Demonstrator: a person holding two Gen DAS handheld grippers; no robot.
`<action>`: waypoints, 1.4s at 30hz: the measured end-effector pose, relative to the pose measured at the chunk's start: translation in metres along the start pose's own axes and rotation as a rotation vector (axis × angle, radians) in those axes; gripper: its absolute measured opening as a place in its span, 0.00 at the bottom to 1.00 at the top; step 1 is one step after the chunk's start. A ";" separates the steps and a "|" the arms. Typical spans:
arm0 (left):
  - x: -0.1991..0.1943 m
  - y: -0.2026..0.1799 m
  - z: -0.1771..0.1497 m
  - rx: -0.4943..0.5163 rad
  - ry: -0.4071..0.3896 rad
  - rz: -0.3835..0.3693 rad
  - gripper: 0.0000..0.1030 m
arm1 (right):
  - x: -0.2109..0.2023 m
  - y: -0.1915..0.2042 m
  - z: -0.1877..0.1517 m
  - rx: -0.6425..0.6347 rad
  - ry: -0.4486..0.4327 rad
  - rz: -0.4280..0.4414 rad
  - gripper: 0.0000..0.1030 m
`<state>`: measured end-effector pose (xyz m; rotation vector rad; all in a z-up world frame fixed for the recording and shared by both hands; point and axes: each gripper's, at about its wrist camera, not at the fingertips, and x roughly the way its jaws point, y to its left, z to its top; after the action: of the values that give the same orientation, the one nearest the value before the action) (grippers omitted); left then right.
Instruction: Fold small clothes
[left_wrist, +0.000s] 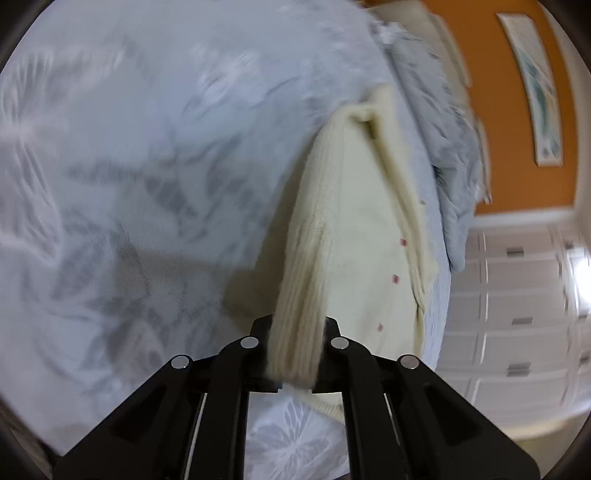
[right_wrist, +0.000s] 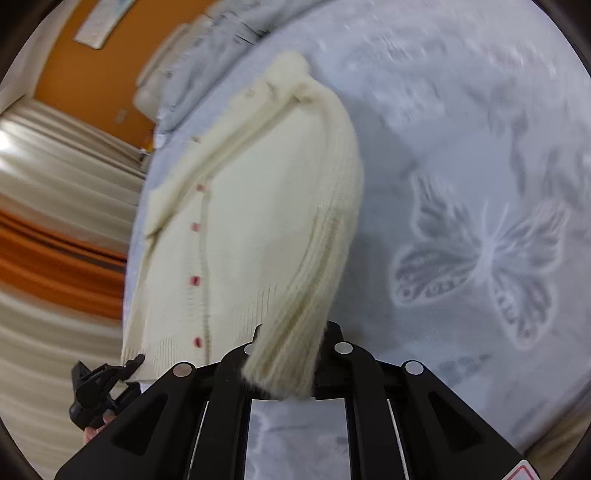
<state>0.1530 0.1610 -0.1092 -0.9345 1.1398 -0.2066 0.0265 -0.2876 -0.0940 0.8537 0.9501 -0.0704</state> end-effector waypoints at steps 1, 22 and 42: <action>-0.008 -0.007 -0.003 0.027 -0.008 -0.006 0.06 | -0.008 0.005 0.000 -0.012 -0.013 0.012 0.07; -0.169 0.007 -0.165 0.272 0.082 0.069 0.05 | -0.164 -0.026 -0.132 -0.246 0.169 -0.003 0.06; -0.013 -0.103 -0.014 0.421 -0.114 0.200 0.19 | -0.064 -0.004 0.061 -0.146 -0.142 0.000 0.42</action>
<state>0.1664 0.0970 -0.0277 -0.4515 1.0245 -0.2166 0.0286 -0.3505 -0.0318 0.7046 0.8114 -0.0606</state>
